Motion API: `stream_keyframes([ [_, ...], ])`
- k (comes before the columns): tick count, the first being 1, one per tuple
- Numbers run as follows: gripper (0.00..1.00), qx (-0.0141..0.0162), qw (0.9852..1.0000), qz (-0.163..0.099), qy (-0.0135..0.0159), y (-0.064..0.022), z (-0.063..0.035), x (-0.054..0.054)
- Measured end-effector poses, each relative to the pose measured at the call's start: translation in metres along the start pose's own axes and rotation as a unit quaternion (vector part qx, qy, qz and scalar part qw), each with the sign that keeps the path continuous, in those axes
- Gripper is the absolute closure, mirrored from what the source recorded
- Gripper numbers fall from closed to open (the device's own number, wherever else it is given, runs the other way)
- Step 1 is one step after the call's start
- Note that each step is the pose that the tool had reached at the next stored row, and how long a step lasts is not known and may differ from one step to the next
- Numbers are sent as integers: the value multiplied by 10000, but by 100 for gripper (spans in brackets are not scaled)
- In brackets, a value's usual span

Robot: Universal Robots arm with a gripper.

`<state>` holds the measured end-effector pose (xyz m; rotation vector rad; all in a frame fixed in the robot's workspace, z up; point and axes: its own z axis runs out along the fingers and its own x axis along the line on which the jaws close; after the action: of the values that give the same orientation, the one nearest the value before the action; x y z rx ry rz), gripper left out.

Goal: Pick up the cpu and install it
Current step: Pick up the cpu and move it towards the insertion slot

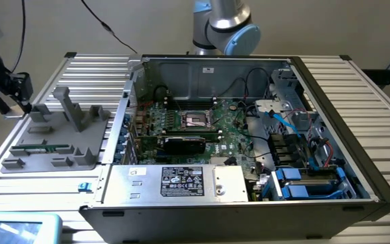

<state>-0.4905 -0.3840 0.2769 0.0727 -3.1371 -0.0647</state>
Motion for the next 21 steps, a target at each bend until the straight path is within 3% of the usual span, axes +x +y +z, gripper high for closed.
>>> stream_keyframes([
  [21, 47, 2, 10000, 0, 0, 38, -919, 2],
])
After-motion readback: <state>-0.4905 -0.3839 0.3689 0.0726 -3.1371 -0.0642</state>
